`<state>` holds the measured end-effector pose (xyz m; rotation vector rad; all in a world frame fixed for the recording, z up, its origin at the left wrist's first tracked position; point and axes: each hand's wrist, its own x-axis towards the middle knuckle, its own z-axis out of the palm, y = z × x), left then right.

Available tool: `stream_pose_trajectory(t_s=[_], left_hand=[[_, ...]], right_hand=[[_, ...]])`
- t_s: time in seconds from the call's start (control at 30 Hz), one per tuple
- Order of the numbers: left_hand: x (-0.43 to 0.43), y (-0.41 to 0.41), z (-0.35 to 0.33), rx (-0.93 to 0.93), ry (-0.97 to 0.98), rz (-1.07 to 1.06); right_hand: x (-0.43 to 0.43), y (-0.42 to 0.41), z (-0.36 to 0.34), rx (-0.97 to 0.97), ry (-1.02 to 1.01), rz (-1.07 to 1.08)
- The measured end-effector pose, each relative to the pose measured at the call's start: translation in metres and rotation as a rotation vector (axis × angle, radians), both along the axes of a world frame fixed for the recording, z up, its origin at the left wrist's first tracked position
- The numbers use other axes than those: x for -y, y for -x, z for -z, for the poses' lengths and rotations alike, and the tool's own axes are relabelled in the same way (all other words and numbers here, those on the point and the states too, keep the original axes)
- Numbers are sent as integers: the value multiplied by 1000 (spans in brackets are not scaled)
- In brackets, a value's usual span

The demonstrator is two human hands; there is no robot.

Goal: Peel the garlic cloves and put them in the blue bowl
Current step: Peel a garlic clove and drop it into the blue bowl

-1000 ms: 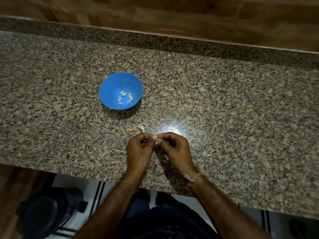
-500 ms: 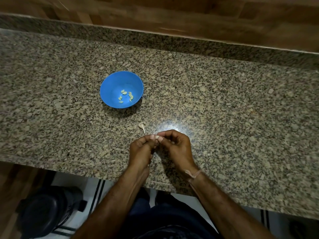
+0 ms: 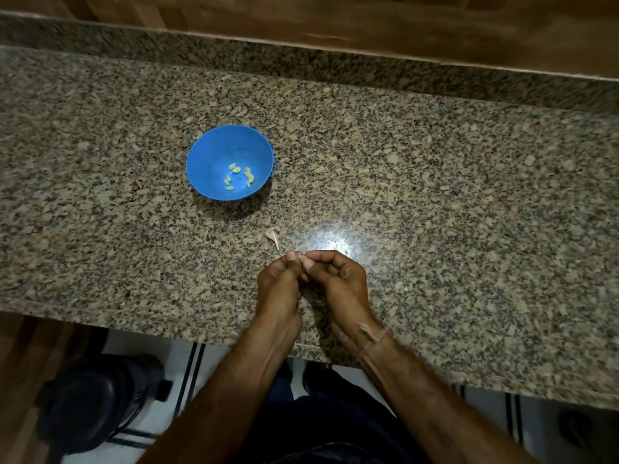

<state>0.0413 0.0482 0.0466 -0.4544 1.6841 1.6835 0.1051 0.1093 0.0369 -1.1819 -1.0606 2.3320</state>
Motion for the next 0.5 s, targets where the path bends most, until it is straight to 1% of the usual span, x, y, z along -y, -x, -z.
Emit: stream_pose_trajectory(t_s=[0.07,0.17,0.23,0.37,0.5], left_hand=[[1,-2,6,-150,76,66],[7,-3,17,-395,287,197],[10,-2,22,-522,377,268],[11,-1,22,-670,535,372],[10,-2,18,-710,618,455]], right_hand=[[1,0,1,2,13,2],[2,0,3,-3,51,-16],[2,-1,6,1,60,-26],[1,-4,13,-27,-60,-60],[-2,-5,18,-54,-171,-101]])
